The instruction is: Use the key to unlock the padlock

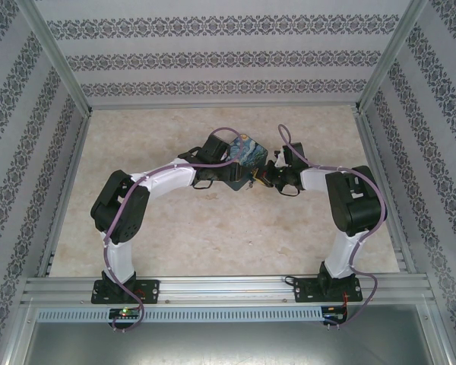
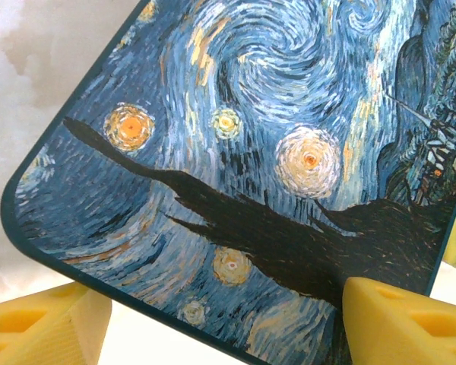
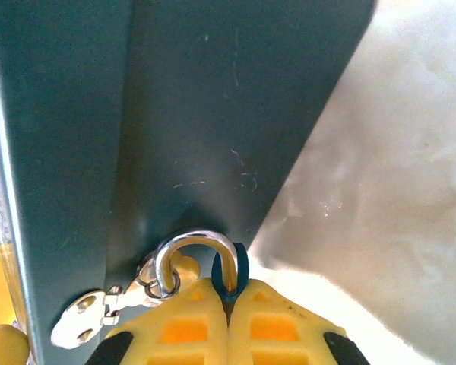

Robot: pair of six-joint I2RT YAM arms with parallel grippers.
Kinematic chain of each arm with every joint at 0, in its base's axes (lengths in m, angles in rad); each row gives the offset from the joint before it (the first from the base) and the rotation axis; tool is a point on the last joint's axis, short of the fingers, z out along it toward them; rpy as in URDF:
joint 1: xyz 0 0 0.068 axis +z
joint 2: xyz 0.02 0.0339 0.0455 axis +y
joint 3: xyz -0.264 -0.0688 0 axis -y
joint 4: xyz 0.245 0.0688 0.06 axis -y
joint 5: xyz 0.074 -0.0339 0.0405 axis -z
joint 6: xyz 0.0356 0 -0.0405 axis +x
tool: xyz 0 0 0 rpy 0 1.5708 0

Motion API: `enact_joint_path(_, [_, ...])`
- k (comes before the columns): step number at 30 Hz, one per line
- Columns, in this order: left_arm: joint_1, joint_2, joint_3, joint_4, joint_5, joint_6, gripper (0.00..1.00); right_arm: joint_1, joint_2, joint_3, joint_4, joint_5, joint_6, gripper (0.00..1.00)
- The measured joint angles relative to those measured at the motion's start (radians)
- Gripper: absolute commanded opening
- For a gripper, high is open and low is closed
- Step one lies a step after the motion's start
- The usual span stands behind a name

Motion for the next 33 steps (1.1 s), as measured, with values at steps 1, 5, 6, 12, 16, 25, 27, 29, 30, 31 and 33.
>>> enact_joint_path(1, [0.000, 0.001, 0.000, 0.000, 0.000, 0.000, 0.77, 0.000, 0.000, 0.001, 0.000, -0.001, 0.003, 0.00])
enact_joint_path(5, [-0.001, 0.002, 0.000, 0.000, 0.001, 0.000, 0.77, -0.002, 0.000, 0.016, -0.025, -0.001, 0.006, 0.00])
enact_joint_path(6, [-0.001, 0.002, 0.000, 0.000, 0.001, 0.000, 0.76, -0.004, 0.001, 0.023, -0.036, -0.001, 0.005, 0.00])
enact_joint_path(12, [-0.001, 0.013, 0.003, 0.024, 0.001, 0.000, 0.76, -0.051, 0.013, 0.072, -0.084, -0.039, 0.001, 0.00])
enact_joint_path(16, [-0.001, 0.017, 0.005, 0.031, 0.002, 0.000, 0.76, -0.097, 0.015, 0.113, -0.087, -0.031, -0.006, 0.00])
enact_joint_path(25, [-0.001, 0.016, 0.007, 0.031, 0.002, 0.000, 0.81, -0.130, -0.022, 0.055, -0.076, -0.014, -0.024, 0.00])
enact_joint_path(27, [0.000, 0.016, 0.007, 0.029, 0.000, 0.001, 0.85, -0.125, -0.066, 0.002, -0.076, -0.014, -0.025, 0.00])
enact_joint_path(29, [0.001, 0.016, 0.010, 0.023, -0.003, 0.001, 0.88, -0.117, -0.119, -0.051, -0.075, -0.010, -0.025, 0.00])
enact_joint_path(30, [0.001, 0.016, 0.013, 0.018, -0.003, 0.001, 0.90, -0.108, -0.148, -0.076, -0.076, -0.008, -0.025, 0.00])
enact_joint_path(31, [0.001, 0.016, 0.015, 0.013, -0.005, 0.001, 0.91, -0.097, -0.171, -0.096, -0.074, -0.006, -0.025, 0.00])
enact_joint_path(33, [0.001, 0.014, 0.021, -0.003, -0.002, 0.001, 0.93, -0.056, -0.233, -0.146, -0.071, -0.003, -0.024, 0.00])
